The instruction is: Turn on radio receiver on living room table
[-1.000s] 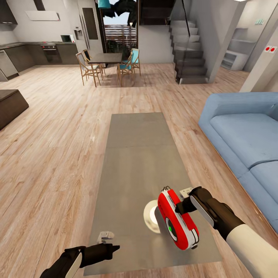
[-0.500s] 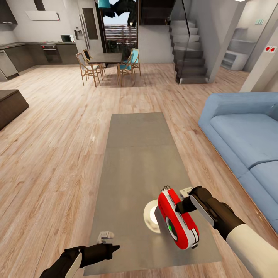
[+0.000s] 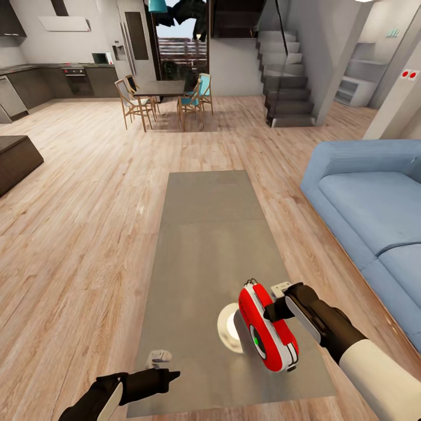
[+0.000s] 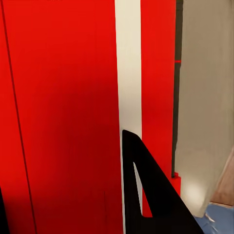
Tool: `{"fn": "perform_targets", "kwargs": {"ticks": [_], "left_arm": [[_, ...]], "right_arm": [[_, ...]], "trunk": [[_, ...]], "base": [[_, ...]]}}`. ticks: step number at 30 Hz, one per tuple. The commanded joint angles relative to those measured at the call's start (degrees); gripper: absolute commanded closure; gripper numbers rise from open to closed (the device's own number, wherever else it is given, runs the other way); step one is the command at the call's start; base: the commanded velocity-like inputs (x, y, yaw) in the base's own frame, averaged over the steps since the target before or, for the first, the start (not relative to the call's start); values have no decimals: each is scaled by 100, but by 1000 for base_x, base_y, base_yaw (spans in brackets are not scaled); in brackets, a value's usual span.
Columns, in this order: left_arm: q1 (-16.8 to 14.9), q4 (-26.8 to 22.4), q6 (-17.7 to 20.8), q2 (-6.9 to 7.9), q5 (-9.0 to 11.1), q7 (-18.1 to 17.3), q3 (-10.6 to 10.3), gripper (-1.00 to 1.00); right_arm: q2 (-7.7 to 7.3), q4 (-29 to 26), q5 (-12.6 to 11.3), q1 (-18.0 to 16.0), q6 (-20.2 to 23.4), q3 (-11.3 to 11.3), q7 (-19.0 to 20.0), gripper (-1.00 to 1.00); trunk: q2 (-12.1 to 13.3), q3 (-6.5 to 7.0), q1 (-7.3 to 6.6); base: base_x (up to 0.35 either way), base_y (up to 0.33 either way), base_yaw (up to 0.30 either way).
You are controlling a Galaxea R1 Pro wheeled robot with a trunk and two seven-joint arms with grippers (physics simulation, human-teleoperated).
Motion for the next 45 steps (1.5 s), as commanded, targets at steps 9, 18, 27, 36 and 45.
{"fn": "perform_targets", "kwargs": {"ticks": [9,18,27,36,45], "left_arm": [[-1,6,-11,5,0,0,0,100],[0,17,-17,25,0,0,-2,100],[-1,18,-18,57,0,0,-7,100],[0,18,-18,58,2,0,-7,100],[-1,18,-18,58,2,0,-7,100]], "right_arm": [[25,528,-1,-1,-103,22,-57,100],[48,907,-2,-1,-566,28,-65,100],[106,924,-2,-1,-595,28,-70,100],[109,927,-2,-1,-660,19,-74,100],[109,930,-4,-1,-708,10,-66,100]], "trunk": [[0,0,0],[0,0,0],[0,0,0],[0,0,0],[0,0,0]], "base": [[0,0,0],[0,0,0],[0,0,0],[0,0,0],[0,0,0]]}}
